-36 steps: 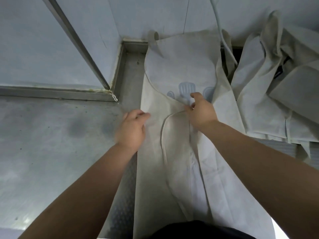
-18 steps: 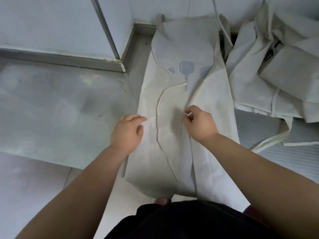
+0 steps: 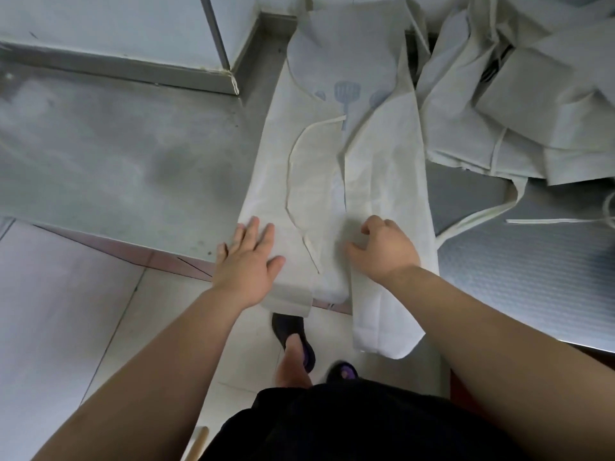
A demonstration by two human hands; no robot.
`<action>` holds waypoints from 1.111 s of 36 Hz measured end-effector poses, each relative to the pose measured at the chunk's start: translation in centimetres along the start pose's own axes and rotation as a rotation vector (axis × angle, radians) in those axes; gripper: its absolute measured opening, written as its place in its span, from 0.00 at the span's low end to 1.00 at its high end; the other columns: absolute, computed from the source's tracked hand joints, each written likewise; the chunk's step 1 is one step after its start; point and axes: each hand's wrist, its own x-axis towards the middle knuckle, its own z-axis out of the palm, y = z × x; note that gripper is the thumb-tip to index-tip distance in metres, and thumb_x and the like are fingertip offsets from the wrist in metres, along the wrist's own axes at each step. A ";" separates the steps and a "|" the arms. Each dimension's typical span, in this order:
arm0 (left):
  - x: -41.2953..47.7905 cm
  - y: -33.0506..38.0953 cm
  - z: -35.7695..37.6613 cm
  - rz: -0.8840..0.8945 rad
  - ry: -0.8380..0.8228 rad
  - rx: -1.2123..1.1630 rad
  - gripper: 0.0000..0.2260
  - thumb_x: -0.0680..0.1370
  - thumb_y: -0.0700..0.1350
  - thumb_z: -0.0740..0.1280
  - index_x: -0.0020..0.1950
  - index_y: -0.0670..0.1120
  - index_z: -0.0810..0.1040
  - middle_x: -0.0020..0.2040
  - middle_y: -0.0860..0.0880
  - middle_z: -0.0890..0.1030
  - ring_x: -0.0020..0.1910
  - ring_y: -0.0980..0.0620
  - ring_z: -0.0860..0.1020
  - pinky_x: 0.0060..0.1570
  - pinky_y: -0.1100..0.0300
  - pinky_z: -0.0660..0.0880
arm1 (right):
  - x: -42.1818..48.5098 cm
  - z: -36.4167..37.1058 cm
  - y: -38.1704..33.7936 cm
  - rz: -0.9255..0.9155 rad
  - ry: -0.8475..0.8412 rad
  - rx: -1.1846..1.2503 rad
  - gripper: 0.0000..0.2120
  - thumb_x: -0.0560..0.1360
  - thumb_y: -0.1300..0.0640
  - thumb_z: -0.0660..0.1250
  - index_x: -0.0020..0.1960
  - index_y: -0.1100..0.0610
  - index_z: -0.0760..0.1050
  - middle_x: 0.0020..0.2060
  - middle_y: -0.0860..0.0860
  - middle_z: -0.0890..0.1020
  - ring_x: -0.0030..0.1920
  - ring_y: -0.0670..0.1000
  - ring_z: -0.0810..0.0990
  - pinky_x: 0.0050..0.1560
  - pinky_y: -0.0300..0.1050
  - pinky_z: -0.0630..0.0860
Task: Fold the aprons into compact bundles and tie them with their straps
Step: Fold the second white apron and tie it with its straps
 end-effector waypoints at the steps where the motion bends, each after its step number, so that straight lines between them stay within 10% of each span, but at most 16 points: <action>1: 0.1 0.4 -0.2 -0.011 0.014 0.018 0.27 0.81 0.59 0.50 0.77 0.56 0.45 0.78 0.52 0.40 0.76 0.50 0.40 0.72 0.43 0.42 | -0.2 -0.2 0.3 0.042 -0.043 0.004 0.21 0.74 0.41 0.64 0.57 0.55 0.68 0.51 0.52 0.73 0.51 0.55 0.75 0.50 0.49 0.75; 11: 1.1 1.5 -1.8 0.099 0.138 -0.029 0.27 0.77 0.57 0.64 0.73 0.49 0.62 0.73 0.48 0.60 0.70 0.46 0.59 0.68 0.54 0.59 | 0.6 -0.4 -0.5 0.098 -0.192 -0.099 0.08 0.79 0.55 0.54 0.43 0.55 0.68 0.40 0.50 0.74 0.41 0.53 0.73 0.30 0.40 0.62; 21: 2.6 1.0 -2.7 0.098 0.067 -0.282 0.25 0.72 0.51 0.71 0.68 0.51 0.68 0.66 0.50 0.62 0.66 0.49 0.62 0.63 0.61 0.62 | 3.6 -2.2 -4.6 -0.028 -0.229 0.086 0.15 0.79 0.54 0.55 0.33 0.53 0.63 0.37 0.51 0.72 0.43 0.54 0.71 0.41 0.42 0.65; 27: 3.4 1.8 -3.3 0.106 0.097 -0.479 0.19 0.76 0.47 0.67 0.66 0.48 0.70 0.65 0.50 0.66 0.53 0.54 0.71 0.56 0.63 0.67 | 3.2 -1.0 -3.1 -0.028 -0.276 0.224 0.18 0.80 0.51 0.57 0.32 0.54 0.64 0.31 0.48 0.70 0.36 0.51 0.69 0.31 0.40 0.63; 33: 2.9 4.4 -2.6 0.198 0.143 -0.515 0.15 0.76 0.48 0.68 0.61 0.49 0.74 0.59 0.52 0.70 0.48 0.55 0.74 0.51 0.64 0.68 | 2.6 -1.7 -0.5 -0.014 -0.195 0.283 0.13 0.78 0.59 0.60 0.60 0.58 0.75 0.53 0.52 0.77 0.54 0.53 0.75 0.53 0.42 0.72; 40: 1.5 7.3 -0.9 0.168 0.151 -0.122 0.22 0.69 0.65 0.68 0.58 0.55 0.73 0.60 0.55 0.68 0.62 0.50 0.64 0.54 0.57 0.61 | 0.7 -0.9 2.1 0.035 -0.144 0.551 0.17 0.77 0.66 0.58 0.64 0.56 0.72 0.52 0.49 0.74 0.56 0.50 0.75 0.58 0.44 0.73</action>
